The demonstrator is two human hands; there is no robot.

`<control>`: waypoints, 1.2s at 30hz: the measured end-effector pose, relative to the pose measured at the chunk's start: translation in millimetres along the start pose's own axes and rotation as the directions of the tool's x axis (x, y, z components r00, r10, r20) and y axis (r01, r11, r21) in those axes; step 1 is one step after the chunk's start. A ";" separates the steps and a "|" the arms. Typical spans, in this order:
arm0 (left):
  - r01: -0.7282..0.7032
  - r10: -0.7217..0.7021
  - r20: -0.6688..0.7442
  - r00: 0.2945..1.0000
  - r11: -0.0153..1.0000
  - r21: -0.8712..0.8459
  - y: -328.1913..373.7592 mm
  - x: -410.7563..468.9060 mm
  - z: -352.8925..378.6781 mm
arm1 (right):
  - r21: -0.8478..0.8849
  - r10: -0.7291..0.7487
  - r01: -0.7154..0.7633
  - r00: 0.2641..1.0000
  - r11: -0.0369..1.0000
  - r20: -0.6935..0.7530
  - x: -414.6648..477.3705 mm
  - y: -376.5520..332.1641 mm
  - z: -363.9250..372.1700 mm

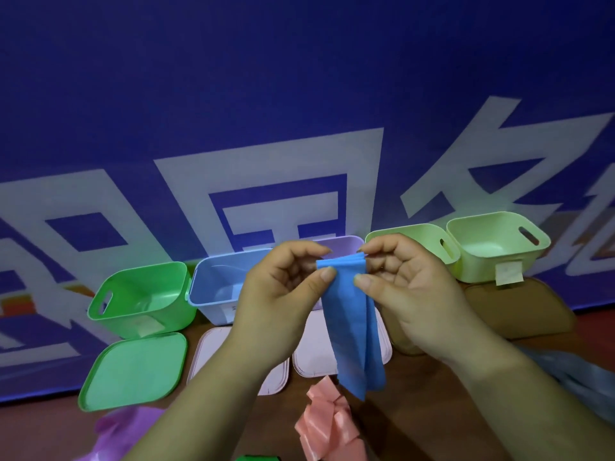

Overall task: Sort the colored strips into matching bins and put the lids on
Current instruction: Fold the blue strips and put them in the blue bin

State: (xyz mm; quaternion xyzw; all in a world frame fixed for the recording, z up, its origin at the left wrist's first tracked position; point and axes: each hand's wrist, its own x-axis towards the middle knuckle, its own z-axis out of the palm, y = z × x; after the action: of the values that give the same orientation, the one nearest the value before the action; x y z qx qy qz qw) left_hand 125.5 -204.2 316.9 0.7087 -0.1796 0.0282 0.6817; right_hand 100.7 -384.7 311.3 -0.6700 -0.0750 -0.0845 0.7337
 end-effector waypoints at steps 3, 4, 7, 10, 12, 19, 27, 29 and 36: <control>-0.032 0.032 -0.035 0.999 0.999 -0.017 1.6 5.9 -4.1 | -0.056 -0.014 0.013 1.000 0.998 -0.008 5.9 -8.8 9.3; -0.040 0.039 -0.041 0.998 0.999 -0.025 2.1 8.0 -6.8 | -0.097 -0.026 0.025 1.000 0.995 -0.010 8.5 -12.7 12.6; -0.080 0.079 -0.046 0.996 0.997 -0.023 3.5 13.4 -13.8 | -0.223 -0.048 0.040 0.998 0.974 -0.030 17.2 -24.5 21.0; -0.081 0.080 -0.040 0.996 0.996 -0.024 3.4 16.4 -20.1 | -0.288 -0.049 0.034 0.998 0.957 -0.045 26.2 -38.2 27.5; -0.037 0.037 -0.002 0.999 0.999 -0.031 -0.7 14.8 -22.3 | -0.311 -0.065 0.043 0.996 0.950 -0.059 32.7 -48.0 30.6; -0.039 0.026 0.075 0.997 0.983 0.178 -13.2 21.0 9.3 | -0.381 -0.106 0.079 0.993 0.921 -0.050 48.6 -80.5 33.1; -0.052 0.058 -0.018 0.998 0.971 0.234 -10.8 35.5 57.2 | -0.404 -0.175 0.099 0.972 0.910 -0.157 49.8 -96.0 -15.1; -0.051 0.057 -0.014 0.998 0.965 0.256 -8.5 36.6 71.6 | -0.380 -0.176 0.101 0.970 0.920 -0.169 50.9 -97.4 -29.9; -0.063 0.065 -0.001 0.998 0.968 0.241 1.1 36.9 119.5 | -0.335 -0.141 0.092 0.982 0.938 -0.123 53.6 -103.0 -80.8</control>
State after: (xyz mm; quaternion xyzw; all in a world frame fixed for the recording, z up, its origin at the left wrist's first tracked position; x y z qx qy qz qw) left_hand 135.1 -328.9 320.3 0.7799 -0.1948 0.0748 0.5902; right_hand 129.6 -475.4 416.0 -0.7690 -0.0460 -0.1877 0.6094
